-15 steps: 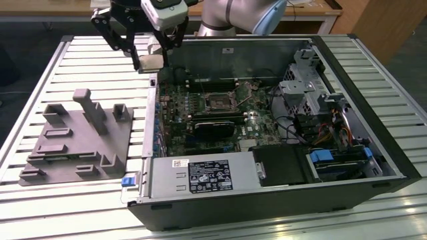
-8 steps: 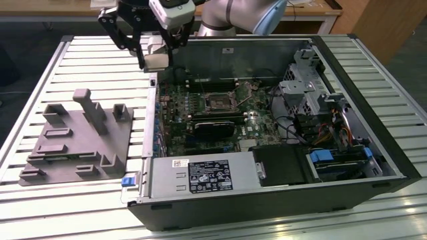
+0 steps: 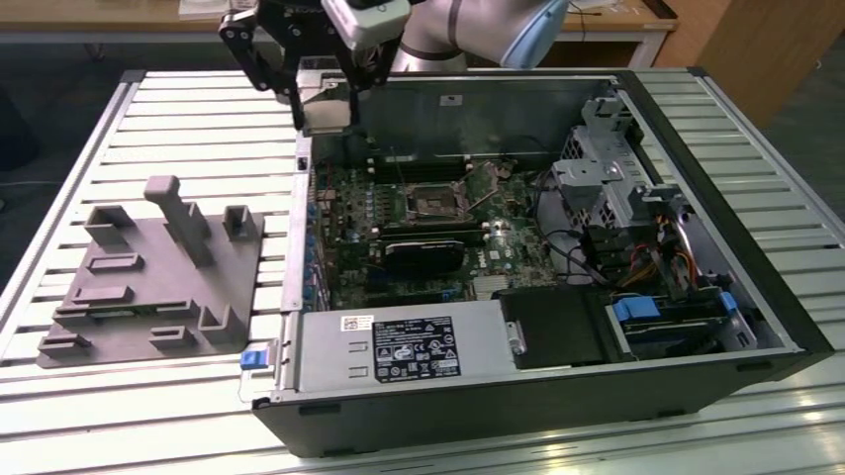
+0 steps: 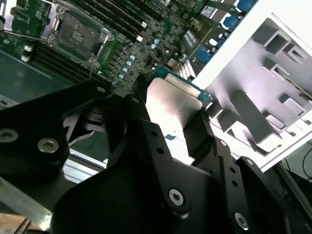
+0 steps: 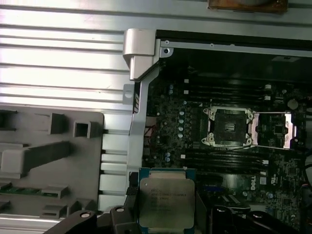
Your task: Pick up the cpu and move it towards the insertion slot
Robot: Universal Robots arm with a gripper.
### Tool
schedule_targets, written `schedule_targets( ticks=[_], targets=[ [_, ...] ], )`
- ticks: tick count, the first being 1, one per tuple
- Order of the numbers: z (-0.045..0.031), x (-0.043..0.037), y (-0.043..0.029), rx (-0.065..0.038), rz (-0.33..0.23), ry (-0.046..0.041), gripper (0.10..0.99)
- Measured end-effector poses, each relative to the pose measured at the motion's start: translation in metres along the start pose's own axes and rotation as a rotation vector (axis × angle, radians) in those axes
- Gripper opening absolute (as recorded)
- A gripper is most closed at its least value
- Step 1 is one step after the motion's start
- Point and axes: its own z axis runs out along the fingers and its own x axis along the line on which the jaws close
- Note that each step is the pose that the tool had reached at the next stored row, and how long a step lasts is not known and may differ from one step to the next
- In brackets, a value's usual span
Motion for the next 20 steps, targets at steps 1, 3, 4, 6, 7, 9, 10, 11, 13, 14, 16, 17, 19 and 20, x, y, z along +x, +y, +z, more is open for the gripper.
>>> schedule_targets(
  ticks=[1,3,4,6,7,9,10,11,13,14,16,17,19,20],
  targets=[
    [0.0,-0.0023,0.001,0.0,0.0,0.0,0.545],
    [0.0002,-0.0069,0.0028,0.0,0.0,-0.0001,0.545],
    [0.0002,-0.0093,0.0038,0.0,0.0,-0.0001,0.545],
    [0.0003,-0.0141,0.0057,0.0,0.0,0.0,0.545],
    [0.0004,-0.0165,0.0066,0.0,0.0,-0.0001,0.545],
    [0.0005,-0.0214,0.0085,0.0,0.0,0.0,0.545],
    [0.0005,-0.0238,0.0095,0.0,0.0,0.0,0.545],
    [0.0006,-0.0262,0.0105,0.0,-0.001,0.0,0.545],
    [0.0007,-0.031,0.0125,0.0,-0.001,0.0,0.545],
    [0.0008,-0.0334,0.0135,0.0,-0.001,0.0,0.545],
    [0.001,-0.0384,0.0152,0.0,-0.001,0.0,0.545],
    [0.001,-0.0409,0.0162,0.0,-0.001,0.0,0.545],
    [0.0011,-0.046,0.0181,0.0,-0.001,0.0001,0.545],
    [0.0011,-0.0485,0.0189,0.0,-0.001,0.0,0.545]
  ],
)
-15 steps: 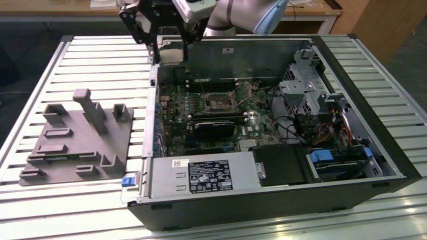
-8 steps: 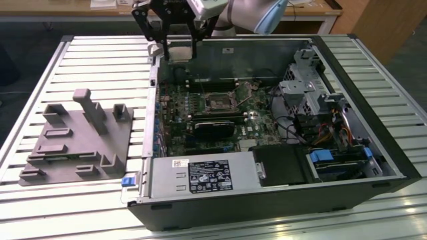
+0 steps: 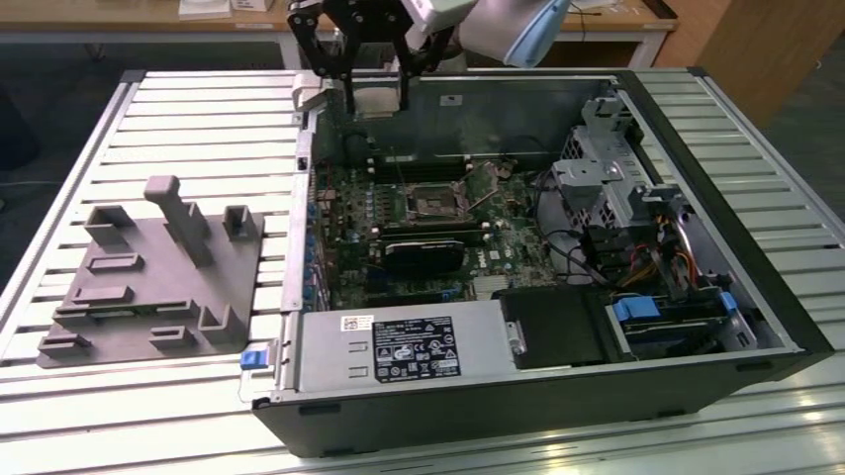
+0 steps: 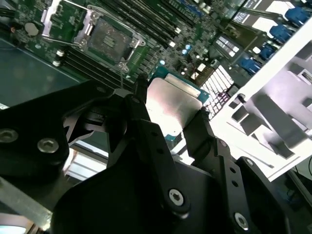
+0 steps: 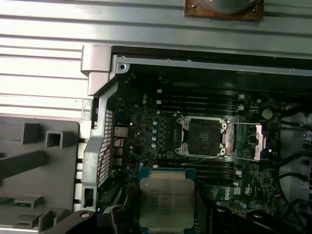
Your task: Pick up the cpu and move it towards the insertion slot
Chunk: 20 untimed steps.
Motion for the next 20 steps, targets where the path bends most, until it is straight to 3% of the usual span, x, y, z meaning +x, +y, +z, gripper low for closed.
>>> schedule_targets(
  ticks=[9,20],
  targets=[
    [0.0004,-0.0238,0.0085,0.0,0.0,0.0,0.545],
    [0.0013,-0.0426,0.0258,0.0,0.0,0.0,0.545]
  ],
)
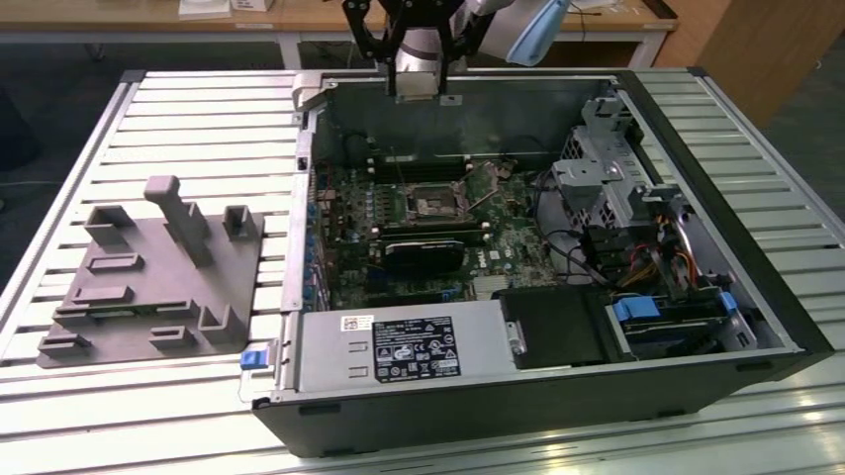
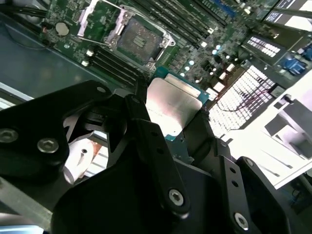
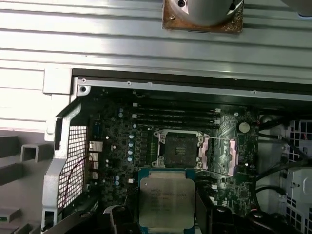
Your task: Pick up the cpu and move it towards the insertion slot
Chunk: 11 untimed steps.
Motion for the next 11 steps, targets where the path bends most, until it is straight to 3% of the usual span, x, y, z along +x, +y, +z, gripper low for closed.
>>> schedule_targets(
  ticks=[11],
  targets=[
    [0.0008,-0.0215,0.0145,0.0,0.0,0.0,0.545]
  ],
)
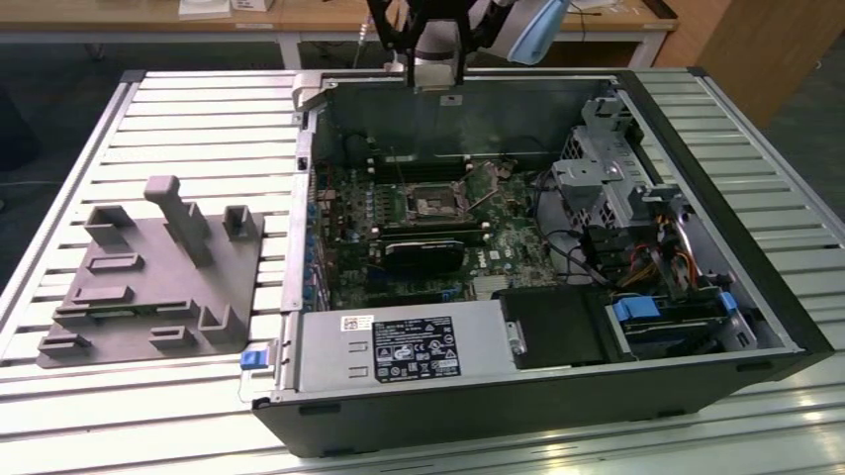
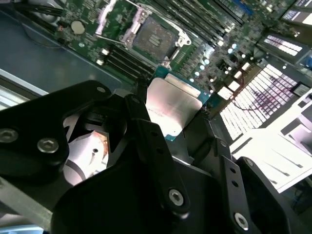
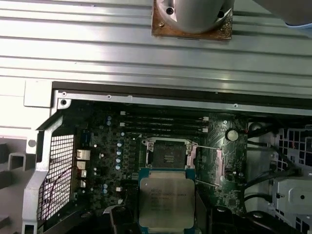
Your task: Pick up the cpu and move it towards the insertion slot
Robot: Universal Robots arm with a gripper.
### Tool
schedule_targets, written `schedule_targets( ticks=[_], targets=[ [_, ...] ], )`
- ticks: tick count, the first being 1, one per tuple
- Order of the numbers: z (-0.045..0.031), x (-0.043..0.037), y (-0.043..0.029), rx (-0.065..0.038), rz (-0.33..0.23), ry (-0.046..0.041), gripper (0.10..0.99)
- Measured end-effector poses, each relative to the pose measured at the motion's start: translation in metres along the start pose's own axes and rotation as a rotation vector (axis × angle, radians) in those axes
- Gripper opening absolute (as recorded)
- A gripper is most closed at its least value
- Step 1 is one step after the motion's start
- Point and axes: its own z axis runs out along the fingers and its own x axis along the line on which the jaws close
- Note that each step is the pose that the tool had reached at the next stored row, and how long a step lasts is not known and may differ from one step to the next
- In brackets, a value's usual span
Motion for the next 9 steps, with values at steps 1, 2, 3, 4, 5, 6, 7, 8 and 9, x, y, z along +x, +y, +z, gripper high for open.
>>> schedule_targets(
  ticks=[1,2,3,4,5,6,7,8,9],
  targets=[
    [0.0001,-0.0024,0.0005,0.0,0.0,0.0,0.545],
    [0.0,-0.0042,0.0006,0.0,0.0,0.0,0.545],
    [0.0,-0.0048,0.0006,0.0,0.0,0.0001,0.545],
    [0.0,-0.0048,0.0006,0.0,0.0,-0.0001,0.545],
    [0.0,-0.0048,0.0006,0.0,0.0,-0.0001,0.545],
    [0.0,-0.0048,0.0006,0.0,0.0,-0.0003,0.545],
    [0.0,-0.0048,0.0006,0.0,0.0,-0.0004,0.545],
    [0.0,-0.0048,0.0006,0.0,0.0,-0.0004,0.545],
    [0.0,-0.0048,0.0006,0.0,0.0,-0.0005,0.545]
  ],
)
